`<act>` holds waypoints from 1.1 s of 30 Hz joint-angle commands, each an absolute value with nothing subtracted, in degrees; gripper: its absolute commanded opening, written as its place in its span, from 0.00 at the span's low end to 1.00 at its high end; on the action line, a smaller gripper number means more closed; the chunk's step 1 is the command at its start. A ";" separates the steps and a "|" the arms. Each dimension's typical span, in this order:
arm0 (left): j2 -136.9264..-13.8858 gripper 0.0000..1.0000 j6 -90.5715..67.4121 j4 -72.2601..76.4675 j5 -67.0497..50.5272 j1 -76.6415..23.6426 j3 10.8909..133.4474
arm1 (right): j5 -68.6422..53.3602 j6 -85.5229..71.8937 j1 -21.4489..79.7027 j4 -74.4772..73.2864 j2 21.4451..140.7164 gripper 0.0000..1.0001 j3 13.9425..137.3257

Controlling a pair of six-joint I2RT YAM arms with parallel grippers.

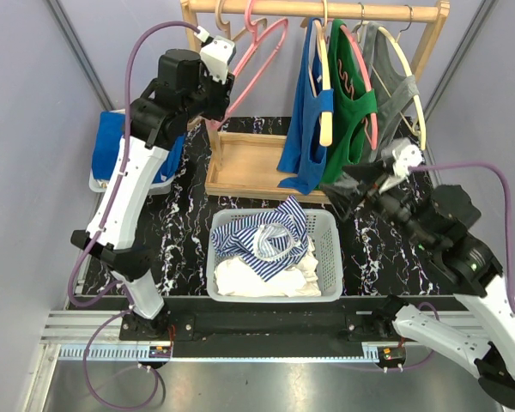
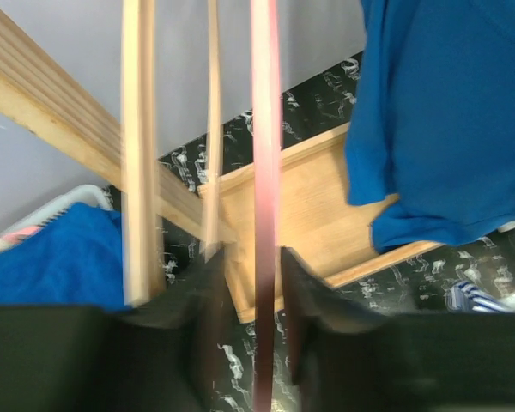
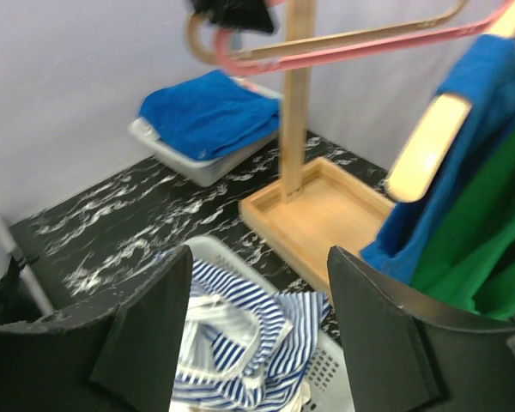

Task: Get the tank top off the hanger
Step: Place the hanger at the clothesline.

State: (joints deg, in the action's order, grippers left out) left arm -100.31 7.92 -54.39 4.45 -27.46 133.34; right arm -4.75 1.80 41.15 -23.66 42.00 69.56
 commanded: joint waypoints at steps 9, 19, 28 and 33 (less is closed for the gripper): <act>-87.37 0.99 7.55 -51.16 -8.25 -27.25 129.13 | 17.83 4.64 41.13 -10.64 63.18 0.76 86.12; -74.36 0.99 15.64 -47.72 -15.12 -27.25 118.22 | 26.89 14.06 41.04 -5.63 73.98 0.82 93.42; -69.35 0.99 19.16 -47.81 -10.64 -27.25 112.24 | 24.44 12.05 35.60 -12.73 83.92 0.79 105.63; -67.85 0.99 19.78 -47.81 -9.84 -27.25 109.16 | 20.84 8.97 32.52 -17.30 87.18 0.76 111.26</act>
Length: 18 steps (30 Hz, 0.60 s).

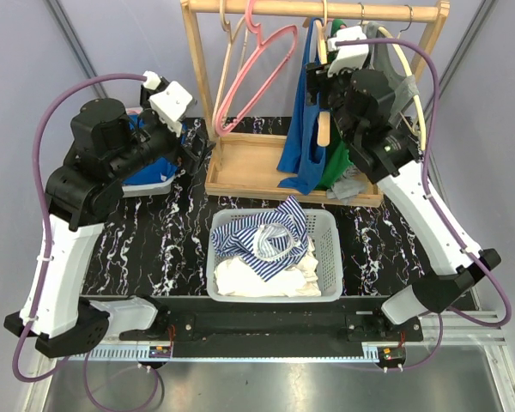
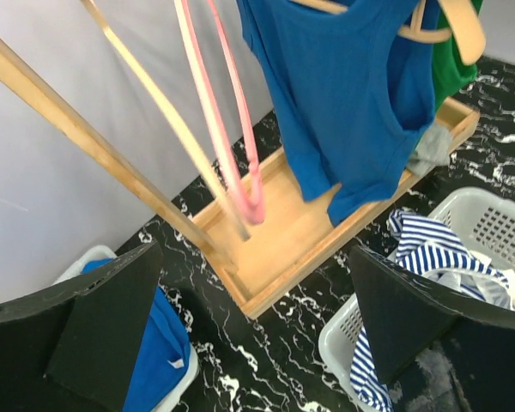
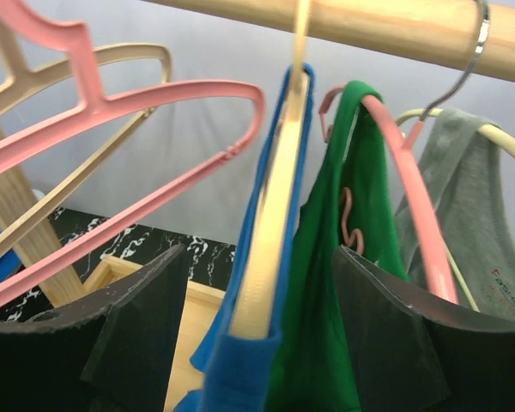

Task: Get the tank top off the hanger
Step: Place the hanger at the clothesline, then pick up the hanger from the clothesline.

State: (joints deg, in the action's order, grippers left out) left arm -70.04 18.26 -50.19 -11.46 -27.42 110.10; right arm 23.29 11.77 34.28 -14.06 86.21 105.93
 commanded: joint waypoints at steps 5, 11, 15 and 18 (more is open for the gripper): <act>-67.50 0.99 19.43 -47.81 -9.84 -27.25 109.07 | 14.51 5.37 30.41 -20.04 87.71 0.74 112.50; -67.59 0.99 19.51 -47.81 -10.02 -27.25 108.90 | 13.54 3.78 30.15 -23.81 89.12 0.72 113.20; -67.85 0.99 19.60 -47.81 -10.02 -27.25 109.34 | 13.88 2.90 30.06 -24.52 89.39 0.70 111.45; -67.85 0.99 19.86 -47.99 -9.84 -27.25 109.34 | 13.80 3.08 29.97 -23.56 88.77 0.62 109.25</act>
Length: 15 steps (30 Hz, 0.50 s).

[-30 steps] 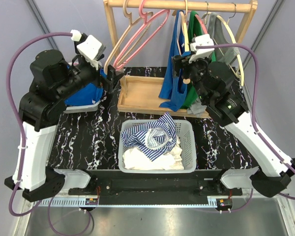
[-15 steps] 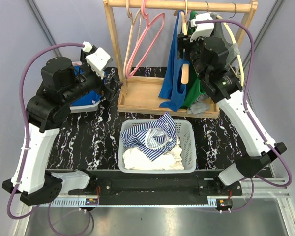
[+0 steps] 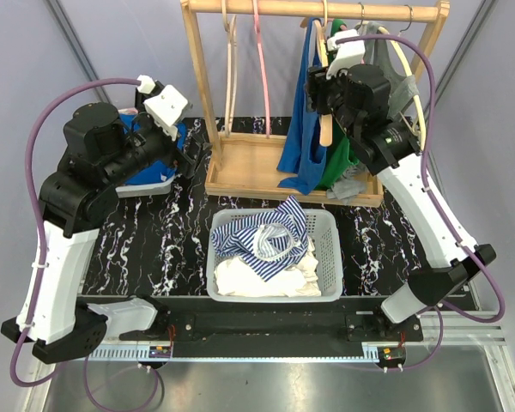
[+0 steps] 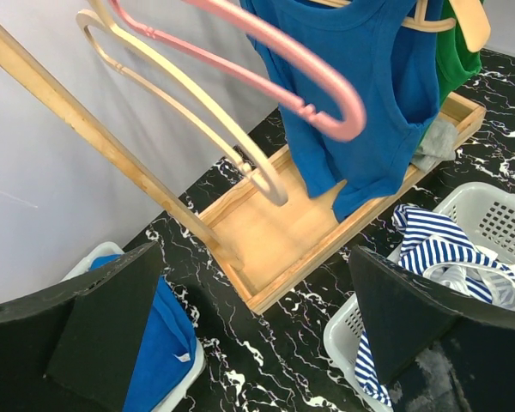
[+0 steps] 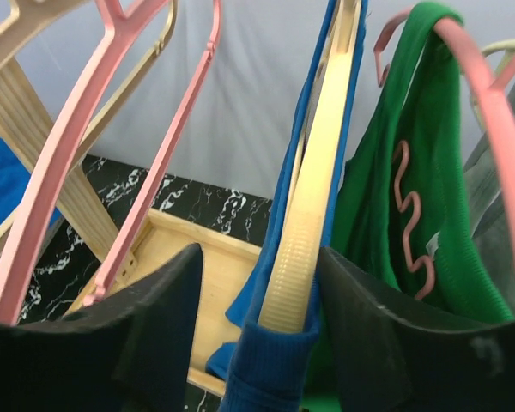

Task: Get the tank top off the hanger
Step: Pick up the hanger from the clothesline.

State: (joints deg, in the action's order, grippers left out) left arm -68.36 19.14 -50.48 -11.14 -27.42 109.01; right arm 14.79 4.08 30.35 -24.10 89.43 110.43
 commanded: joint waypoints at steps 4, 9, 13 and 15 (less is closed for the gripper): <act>-67.94 0.99 20.13 -47.99 -9.84 -27.25 109.25 | 15.20 3.43 29.97 -22.41 88.07 0.41 107.14; -68.12 0.99 20.21 -47.90 -9.76 -27.25 109.60 | 16.96 4.04 29.97 -18.47 85.70 0.10 104.51; -68.12 0.99 20.92 -47.99 -9.41 -27.33 109.60 | 20.37 5.79 29.88 -13.46 83.59 0.00 102.75; -68.03 0.99 21.18 -47.99 -9.32 -27.33 109.51 | 21.18 6.15 29.71 -11.44 82.71 0.00 103.18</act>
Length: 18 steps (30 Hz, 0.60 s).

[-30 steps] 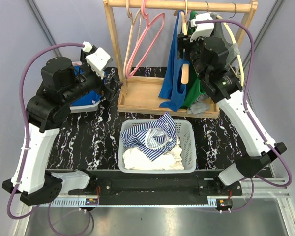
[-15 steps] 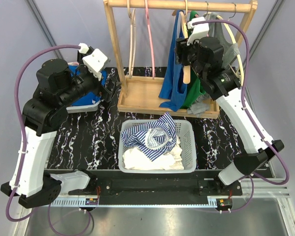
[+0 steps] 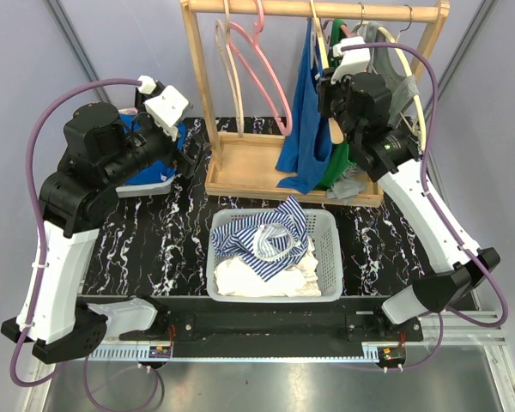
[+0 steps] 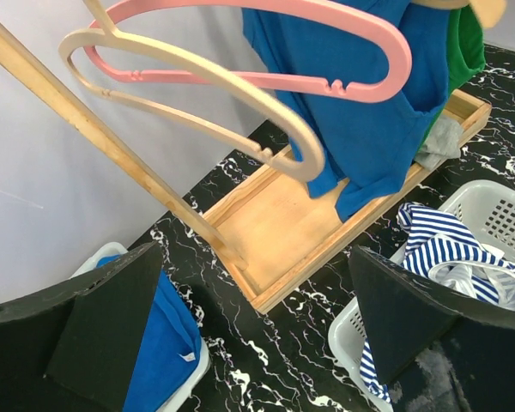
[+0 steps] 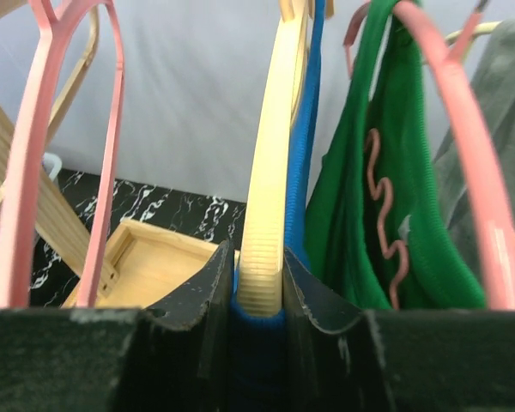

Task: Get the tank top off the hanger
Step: Pick up the hanger from the clothesline.

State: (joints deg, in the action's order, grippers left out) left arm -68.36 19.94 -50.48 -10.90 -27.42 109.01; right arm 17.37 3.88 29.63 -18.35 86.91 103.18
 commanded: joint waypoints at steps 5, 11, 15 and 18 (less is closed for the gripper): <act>-67.41 0.99 21.71 -48.08 -9.23 -27.25 108.46 | 18.90 7.21 29.53 -3.10 80.07 0.00 102.04; -65.75 0.99 22.15 -48.87 -10.81 -27.25 106.35 | 13.63 5.81 29.09 2.28 77.00 0.00 99.76; -65.48 0.99 22.50 -48.96 -10.28 -27.25 105.47 | 8.63 1.50 28.22 2.55 75.33 0.00 96.61; -64.95 0.99 22.68 -48.87 -10.46 -27.25 105.47 | 6.69 -2.80 28.04 2.37 72.70 0.00 93.45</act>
